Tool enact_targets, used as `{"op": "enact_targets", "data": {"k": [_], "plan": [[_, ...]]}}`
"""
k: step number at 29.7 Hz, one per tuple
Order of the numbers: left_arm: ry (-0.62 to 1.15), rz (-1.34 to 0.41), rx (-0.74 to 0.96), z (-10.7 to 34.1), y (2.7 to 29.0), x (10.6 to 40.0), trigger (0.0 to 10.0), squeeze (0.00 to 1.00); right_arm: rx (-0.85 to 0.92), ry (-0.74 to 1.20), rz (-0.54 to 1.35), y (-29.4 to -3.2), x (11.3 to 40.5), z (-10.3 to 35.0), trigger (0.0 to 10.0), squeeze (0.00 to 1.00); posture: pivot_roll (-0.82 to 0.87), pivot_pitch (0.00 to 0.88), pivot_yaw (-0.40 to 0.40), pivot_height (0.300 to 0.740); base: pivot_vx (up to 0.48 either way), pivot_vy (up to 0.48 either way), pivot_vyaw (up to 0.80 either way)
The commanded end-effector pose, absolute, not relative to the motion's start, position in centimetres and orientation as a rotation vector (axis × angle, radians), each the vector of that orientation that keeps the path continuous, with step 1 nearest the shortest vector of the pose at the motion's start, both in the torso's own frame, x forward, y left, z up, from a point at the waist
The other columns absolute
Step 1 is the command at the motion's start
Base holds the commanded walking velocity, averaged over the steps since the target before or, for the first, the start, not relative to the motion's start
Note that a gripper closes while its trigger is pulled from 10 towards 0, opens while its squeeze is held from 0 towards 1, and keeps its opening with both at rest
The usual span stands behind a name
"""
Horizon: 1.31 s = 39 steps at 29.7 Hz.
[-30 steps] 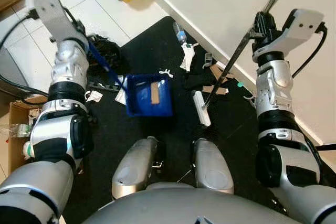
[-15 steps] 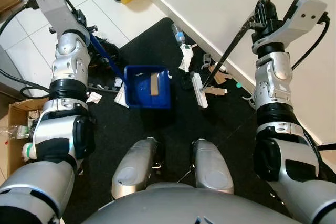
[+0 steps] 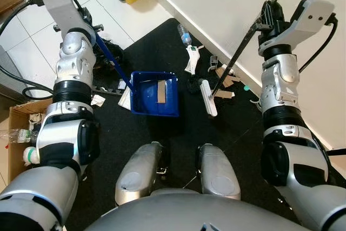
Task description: Sweep floor
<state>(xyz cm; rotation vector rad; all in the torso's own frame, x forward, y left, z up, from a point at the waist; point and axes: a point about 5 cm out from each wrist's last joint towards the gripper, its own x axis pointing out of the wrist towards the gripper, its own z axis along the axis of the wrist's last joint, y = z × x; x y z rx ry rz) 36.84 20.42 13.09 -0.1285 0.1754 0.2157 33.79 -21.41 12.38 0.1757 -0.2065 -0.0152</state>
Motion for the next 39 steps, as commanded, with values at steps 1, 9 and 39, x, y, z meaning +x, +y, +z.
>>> {"op": "enact_targets", "data": {"k": [1,9,39], "plan": [[0.131,0.202,-0.119,13.78,20.02,36.9,10.0,0.0,0.206,-0.255,-0.02,-21.29,34.07,13.2,10.0,0.0,0.07,0.002,0.05,0.74,0.0,0.0,0.0],[0.128,0.2,-0.11,13.83,19.95,36.92,10.0,0.0,0.181,-0.248,-0.022,-21.34,34.17,13.21,10.0,0.0,0.07,0.0,0.052,0.74,0.0,0.0,0.0],[0.138,0.199,-0.113,13.57,20.01,36.79,10.0,0.0,0.188,-0.243,-0.013,-21.24,34.25,13.09,10.0,0.0,0.07,0.0,0.053,0.74,0.0,0.0,0.73]]}}
